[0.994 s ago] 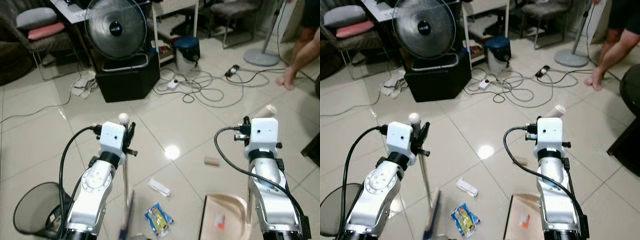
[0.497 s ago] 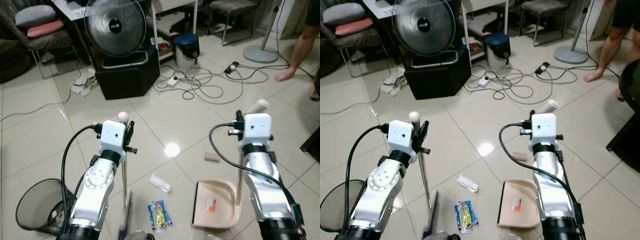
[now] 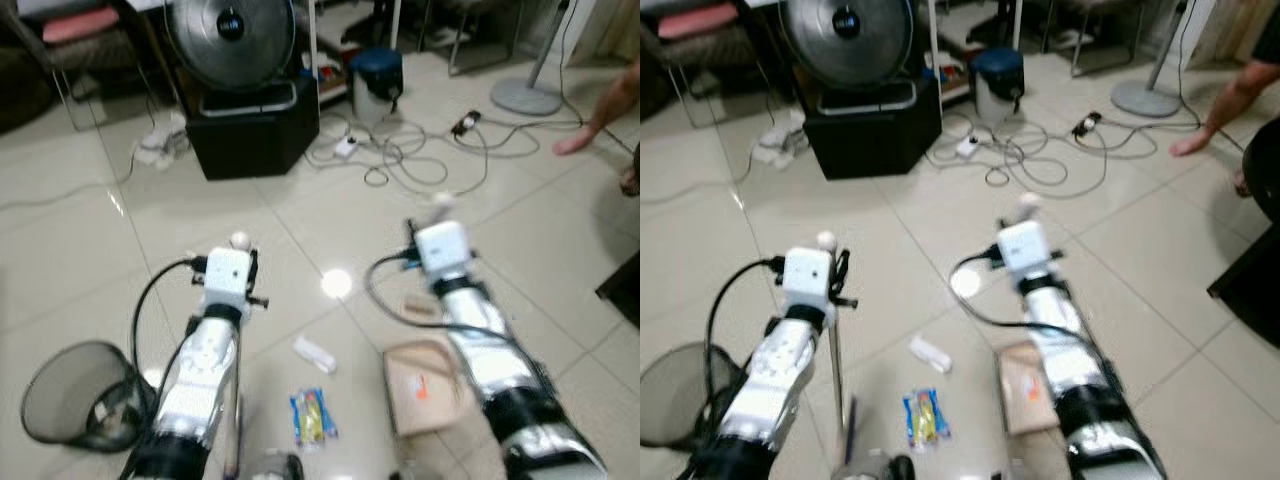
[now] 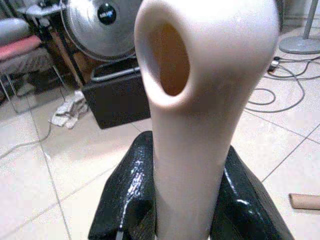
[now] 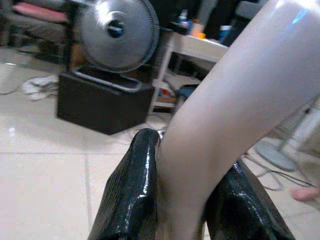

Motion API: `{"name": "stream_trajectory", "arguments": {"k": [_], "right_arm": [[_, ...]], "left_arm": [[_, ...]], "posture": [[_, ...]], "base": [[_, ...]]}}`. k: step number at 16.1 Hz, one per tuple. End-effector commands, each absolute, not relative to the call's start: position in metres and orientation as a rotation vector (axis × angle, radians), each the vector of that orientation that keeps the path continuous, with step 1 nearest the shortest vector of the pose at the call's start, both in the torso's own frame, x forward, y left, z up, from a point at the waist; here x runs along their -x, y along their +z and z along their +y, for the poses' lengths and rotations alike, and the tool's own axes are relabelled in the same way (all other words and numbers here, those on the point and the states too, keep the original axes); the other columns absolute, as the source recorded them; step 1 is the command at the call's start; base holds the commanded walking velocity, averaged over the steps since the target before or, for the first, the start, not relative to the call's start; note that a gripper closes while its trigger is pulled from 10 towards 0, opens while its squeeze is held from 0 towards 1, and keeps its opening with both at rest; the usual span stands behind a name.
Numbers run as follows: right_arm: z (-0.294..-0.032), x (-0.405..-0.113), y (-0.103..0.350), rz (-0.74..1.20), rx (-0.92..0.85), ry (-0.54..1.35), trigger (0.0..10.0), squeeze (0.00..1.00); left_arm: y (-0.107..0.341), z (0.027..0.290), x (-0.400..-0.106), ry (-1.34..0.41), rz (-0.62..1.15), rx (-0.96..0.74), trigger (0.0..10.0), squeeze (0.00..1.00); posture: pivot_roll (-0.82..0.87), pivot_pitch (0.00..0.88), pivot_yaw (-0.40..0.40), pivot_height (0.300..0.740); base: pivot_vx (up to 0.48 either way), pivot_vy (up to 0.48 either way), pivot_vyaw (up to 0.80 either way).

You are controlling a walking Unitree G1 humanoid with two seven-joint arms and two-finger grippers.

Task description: Sweep floor

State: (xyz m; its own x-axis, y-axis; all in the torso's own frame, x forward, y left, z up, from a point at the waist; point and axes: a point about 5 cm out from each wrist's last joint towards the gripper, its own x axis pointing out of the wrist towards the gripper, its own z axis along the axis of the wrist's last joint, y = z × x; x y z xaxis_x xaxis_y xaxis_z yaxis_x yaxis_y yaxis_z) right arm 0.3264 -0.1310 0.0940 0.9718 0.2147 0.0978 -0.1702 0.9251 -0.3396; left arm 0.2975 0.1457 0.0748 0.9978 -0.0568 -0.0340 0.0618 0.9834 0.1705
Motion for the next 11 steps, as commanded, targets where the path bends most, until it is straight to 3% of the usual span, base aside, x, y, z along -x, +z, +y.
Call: {"name": "stream_trajectory", "arguments": {"k": [1,3,7,11], "right_arm": [[-0.12,-0.328,0.096,-0.166,0.34,0.25,10.0,0.0],[-0.095,-0.324,0.084,-0.145,0.358,0.333,10.0,0.0],[-0.072,-0.315,0.072,-0.145,0.345,0.393,10.0,0.0],[-0.076,-0.315,0.068,-0.133,0.305,0.335,10.0,0.0]], "left_arm": [[0.076,0.144,-0.299,-0.048,0.005,-0.162,10.0,0.0],[0.073,0.138,-0.304,-0.049,0.008,-0.124,10.0,0.0],[0.073,0.13,-0.309,-0.02,-0.004,-0.039,10.0,0.0],[0.082,0.109,-0.313,-0.109,-0.01,0.189,10.0,0.0]], "posture": [[0.04,0.171,0.05,0.74],[0.05,0.186,0.045,0.74],[0.04,0.196,0.048,0.74],[0.05,0.205,0.051,0.74]], "base": [[0.0,0.0,0.0],[0.0,0.0,0.0],[0.0,0.0,0.0],[0.0,0.0,0.0]]}}
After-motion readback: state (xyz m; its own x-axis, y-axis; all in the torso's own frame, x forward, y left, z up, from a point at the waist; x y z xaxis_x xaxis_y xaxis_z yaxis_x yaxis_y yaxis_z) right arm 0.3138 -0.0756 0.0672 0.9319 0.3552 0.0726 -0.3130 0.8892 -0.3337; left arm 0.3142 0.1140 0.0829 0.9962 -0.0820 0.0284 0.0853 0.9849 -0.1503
